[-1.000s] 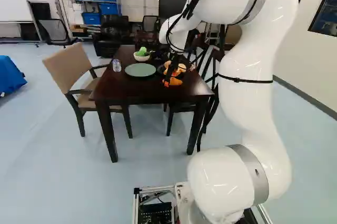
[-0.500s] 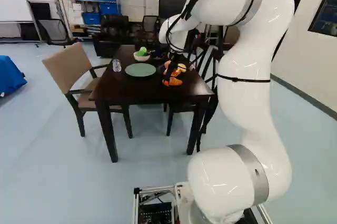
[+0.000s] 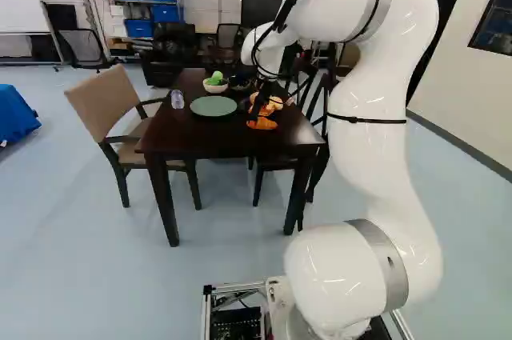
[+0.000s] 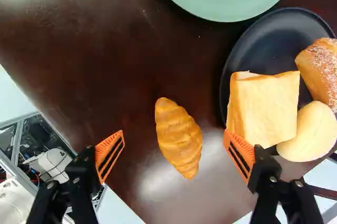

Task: Move the croissant to the empty plate

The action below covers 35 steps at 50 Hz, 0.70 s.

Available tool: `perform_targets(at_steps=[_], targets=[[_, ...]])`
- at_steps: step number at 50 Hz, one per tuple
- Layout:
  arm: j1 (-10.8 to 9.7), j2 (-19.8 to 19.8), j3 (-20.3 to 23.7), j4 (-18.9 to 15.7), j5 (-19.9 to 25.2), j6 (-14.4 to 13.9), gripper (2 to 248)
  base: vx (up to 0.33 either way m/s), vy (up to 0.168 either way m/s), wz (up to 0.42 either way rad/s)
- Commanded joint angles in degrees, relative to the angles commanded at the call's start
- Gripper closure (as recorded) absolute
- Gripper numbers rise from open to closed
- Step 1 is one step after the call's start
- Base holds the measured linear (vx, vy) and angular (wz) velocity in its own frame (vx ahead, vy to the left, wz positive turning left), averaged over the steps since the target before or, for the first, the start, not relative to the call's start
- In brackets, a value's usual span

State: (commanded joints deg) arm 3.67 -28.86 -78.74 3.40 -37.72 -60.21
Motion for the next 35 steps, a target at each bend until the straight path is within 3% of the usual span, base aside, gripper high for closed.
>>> perform_targets(at_steps=[35], targets=[[0.0,-1.7,-0.5,0.0,0.0,0.0,3,0.000,0.000,0.000]])
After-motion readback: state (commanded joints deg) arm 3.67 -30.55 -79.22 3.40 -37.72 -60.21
